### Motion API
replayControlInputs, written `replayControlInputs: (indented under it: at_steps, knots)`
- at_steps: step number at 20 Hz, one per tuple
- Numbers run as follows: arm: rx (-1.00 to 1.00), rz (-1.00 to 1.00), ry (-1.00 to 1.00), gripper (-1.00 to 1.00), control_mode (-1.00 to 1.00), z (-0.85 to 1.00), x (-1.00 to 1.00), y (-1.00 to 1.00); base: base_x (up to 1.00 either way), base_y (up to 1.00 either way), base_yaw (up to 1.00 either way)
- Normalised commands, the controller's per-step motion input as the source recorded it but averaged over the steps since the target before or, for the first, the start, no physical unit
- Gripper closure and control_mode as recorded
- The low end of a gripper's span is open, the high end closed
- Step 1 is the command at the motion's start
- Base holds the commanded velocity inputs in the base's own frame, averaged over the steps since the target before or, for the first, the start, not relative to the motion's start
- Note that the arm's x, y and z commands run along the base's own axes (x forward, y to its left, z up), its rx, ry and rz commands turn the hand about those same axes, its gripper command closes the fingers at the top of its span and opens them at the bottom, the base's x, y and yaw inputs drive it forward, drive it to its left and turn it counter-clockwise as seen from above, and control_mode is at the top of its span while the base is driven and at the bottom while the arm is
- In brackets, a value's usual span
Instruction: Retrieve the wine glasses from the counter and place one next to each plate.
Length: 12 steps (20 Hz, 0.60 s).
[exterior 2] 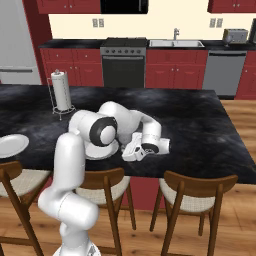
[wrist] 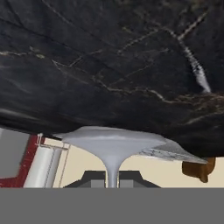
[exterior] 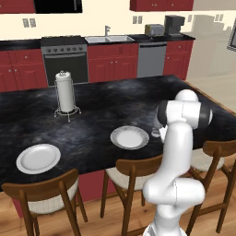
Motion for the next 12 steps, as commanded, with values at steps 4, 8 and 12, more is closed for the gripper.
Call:
replayControlInputs:
  at_steps: [4,8,12]
  knots:
    - [0.0,0.0,-0.06,1.0,-1.0,-0.14,0.22,0.0,0.0,0.0,0.0]
    - [0.0,0.0,0.0,1.0,-1.0,-0.2,0.2,0.0,0.0,0.0,0.0]
    - [0.0,0.0,0.02,1.0,-1.0,-0.23,0.24,0.0,0.0,0.0,0.0]
